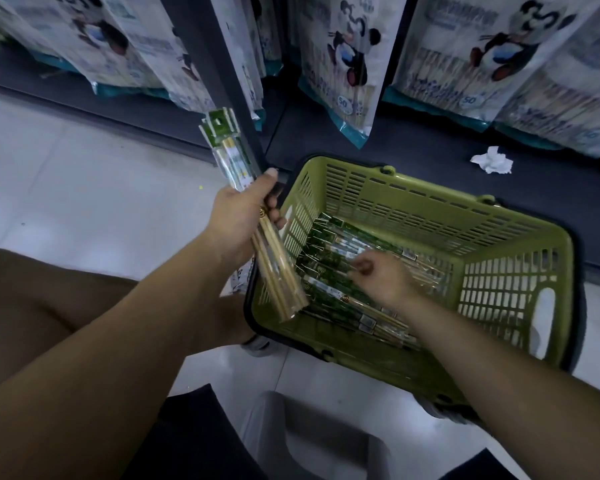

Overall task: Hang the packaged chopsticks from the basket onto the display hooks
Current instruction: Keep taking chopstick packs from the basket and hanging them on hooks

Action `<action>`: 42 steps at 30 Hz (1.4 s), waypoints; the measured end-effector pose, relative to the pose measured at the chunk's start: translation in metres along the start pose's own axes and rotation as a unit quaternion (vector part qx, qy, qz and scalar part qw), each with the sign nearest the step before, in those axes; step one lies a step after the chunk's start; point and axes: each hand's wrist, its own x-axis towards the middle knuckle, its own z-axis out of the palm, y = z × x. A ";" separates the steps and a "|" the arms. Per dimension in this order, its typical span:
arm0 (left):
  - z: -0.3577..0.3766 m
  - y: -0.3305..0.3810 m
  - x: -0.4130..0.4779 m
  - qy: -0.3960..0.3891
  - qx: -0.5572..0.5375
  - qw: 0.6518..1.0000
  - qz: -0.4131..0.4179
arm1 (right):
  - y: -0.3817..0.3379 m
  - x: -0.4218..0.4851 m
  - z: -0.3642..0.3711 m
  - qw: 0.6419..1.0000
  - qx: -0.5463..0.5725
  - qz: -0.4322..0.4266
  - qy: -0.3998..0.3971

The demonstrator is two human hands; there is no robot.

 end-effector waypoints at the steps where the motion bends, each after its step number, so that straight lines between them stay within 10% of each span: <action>1: -0.001 -0.002 0.001 -0.015 0.028 0.999 -0.015 | 0.015 0.002 0.007 0.999 -0.032 0.016 -0.021; 13: -0.001 -0.019 0.002 -0.132 0.157 0.979 0.016 | 0.050 -0.001 0.052 0.961 -0.260 -0.015 -0.092; 30: 0.004 -0.030 -0.006 -0.129 0.206 0.969 0.035 | -0.034 -0.002 -0.026 0.991 0.121 -0.047 0.041; 42: 0.023 -0.029 -0.019 -0.056 0.099 0.993 0.005 | -0.115 -0.041 -0.022 0.977 0.076 -0.198 0.029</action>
